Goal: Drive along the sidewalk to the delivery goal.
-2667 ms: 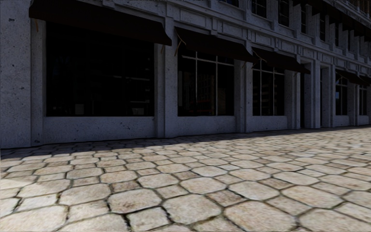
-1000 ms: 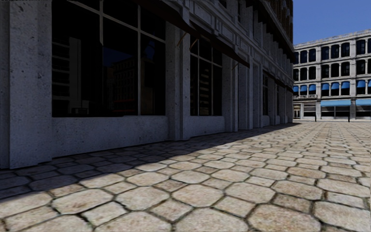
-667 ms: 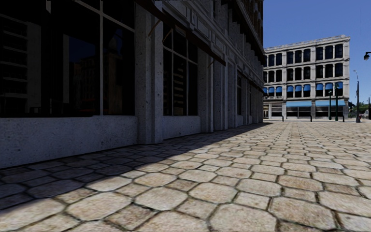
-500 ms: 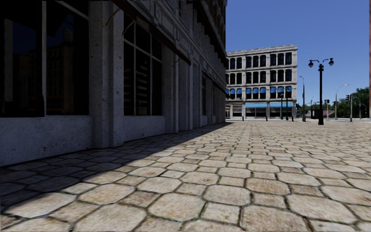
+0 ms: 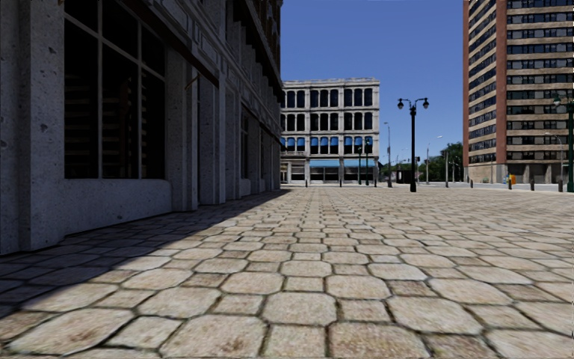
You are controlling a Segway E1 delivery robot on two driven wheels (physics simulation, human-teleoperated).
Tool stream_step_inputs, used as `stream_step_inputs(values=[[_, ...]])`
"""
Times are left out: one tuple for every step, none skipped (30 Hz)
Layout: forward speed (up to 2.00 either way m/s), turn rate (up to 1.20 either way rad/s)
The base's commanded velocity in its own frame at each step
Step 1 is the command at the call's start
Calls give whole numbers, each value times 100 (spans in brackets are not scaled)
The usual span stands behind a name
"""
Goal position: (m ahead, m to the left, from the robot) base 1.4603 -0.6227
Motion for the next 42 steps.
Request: stream_step_inputs(values=[[164, -120], [140, -120], [123, -120], [108, -120], [97, -120], [89, -120], [85, -120], [84, -120], [84, -72], [84, -72], [84, -17], [84, -5], [84, -1], [84, 0], [92, 0], [92, 0], [98, 0], [106, 0], [114, 0], [119, 0], [122, 0], [124, 0], [125, 0], [126, 0], [127, 0], [127, 0], [127, 0], [128, 0], [129, 0], [129, 0], [130, 0], [130, 0], [130, 0], [130, 0], [130, 0], [130, 0], [130, 0], [130, 0], [130, 0], [130, 0], [130, 0], [130, 0]])
